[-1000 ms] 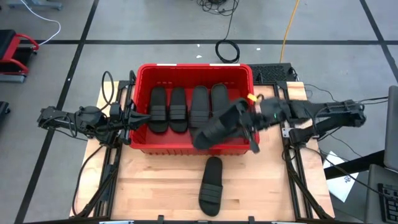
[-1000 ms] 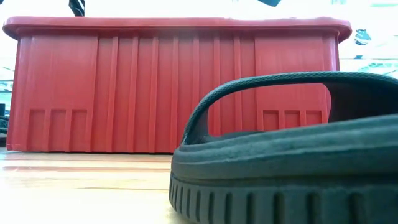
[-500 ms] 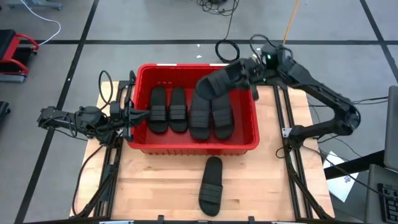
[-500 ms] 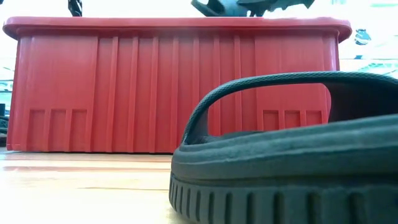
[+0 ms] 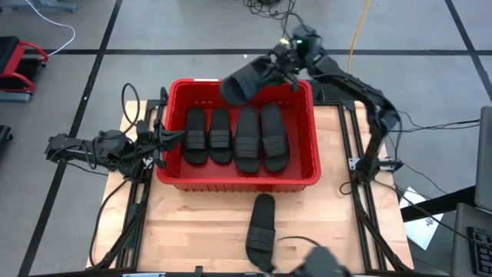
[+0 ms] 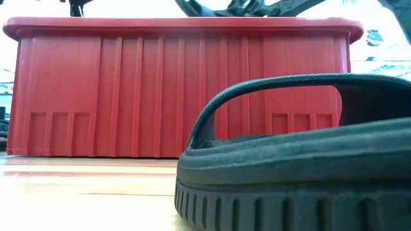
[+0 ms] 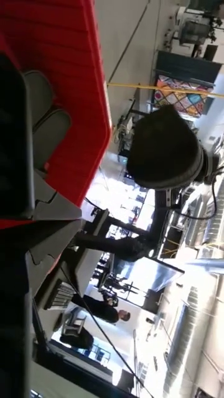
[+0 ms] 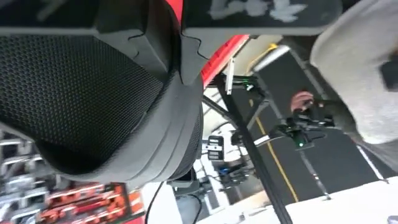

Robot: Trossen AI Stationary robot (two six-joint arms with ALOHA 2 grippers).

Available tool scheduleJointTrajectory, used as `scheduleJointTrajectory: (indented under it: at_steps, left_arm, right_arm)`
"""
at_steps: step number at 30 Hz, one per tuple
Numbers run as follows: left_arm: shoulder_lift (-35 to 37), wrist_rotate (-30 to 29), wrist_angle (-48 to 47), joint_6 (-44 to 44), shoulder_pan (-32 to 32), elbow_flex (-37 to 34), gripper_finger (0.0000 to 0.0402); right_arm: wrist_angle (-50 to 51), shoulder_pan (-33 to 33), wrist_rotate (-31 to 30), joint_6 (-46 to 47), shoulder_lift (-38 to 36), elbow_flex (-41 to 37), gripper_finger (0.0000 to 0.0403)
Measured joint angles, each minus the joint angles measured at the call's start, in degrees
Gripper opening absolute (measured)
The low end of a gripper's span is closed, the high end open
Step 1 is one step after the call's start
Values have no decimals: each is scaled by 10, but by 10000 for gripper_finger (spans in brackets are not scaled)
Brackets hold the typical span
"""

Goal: Pick and place slides into bin
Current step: Put the slipper on top of the slipper inside the bin

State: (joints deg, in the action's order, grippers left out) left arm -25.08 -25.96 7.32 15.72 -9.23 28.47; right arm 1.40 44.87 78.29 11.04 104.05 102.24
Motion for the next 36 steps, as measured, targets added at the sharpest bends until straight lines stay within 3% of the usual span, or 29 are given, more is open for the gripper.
scheduleJointTrajectory:
  at_steps: [6,11,18,28,36]
  left_arm:
    - [6,4,-26,-11,0,0,20]
    - [25,8,-96,-46,0,0,13]
    - [43,10,-187,27,0,0,4]
    - [43,50,-208,50,0,0,19]
    - [43,51,-208,55,0,0,2]
  right_arm:
    - [-48,-54,69,65,104,66,2]
    - [-130,-94,119,118,167,71,2]
    - [-157,-130,118,110,216,71,2]
    - [-207,-163,99,85,274,71,2]
    - [-190,-150,8,80,300,71,2]
